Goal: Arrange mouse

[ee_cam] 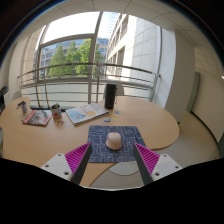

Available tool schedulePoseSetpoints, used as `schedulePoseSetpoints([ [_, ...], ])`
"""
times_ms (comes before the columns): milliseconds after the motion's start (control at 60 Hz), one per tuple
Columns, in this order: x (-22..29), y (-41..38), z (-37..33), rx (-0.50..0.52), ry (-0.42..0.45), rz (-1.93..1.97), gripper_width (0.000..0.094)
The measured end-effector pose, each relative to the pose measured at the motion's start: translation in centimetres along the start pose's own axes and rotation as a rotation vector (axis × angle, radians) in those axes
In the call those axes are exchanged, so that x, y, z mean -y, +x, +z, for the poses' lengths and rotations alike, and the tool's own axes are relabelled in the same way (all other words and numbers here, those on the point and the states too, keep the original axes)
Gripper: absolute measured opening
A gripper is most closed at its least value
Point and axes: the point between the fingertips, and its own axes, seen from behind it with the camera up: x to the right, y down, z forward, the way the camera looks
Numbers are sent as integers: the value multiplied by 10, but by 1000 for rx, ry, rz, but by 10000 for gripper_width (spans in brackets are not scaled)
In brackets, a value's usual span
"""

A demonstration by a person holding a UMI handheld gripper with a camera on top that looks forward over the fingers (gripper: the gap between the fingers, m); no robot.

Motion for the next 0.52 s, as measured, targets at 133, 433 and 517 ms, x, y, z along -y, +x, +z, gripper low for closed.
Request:
schedulePoseSetpoints([
  [133, -11, -8, -49, -5, 4, -14, 847],
  [433, -28, -14, -100, -8, 7, -14, 847],
  [517, -31, -18, -104, -1, 3, -3, 844],
])
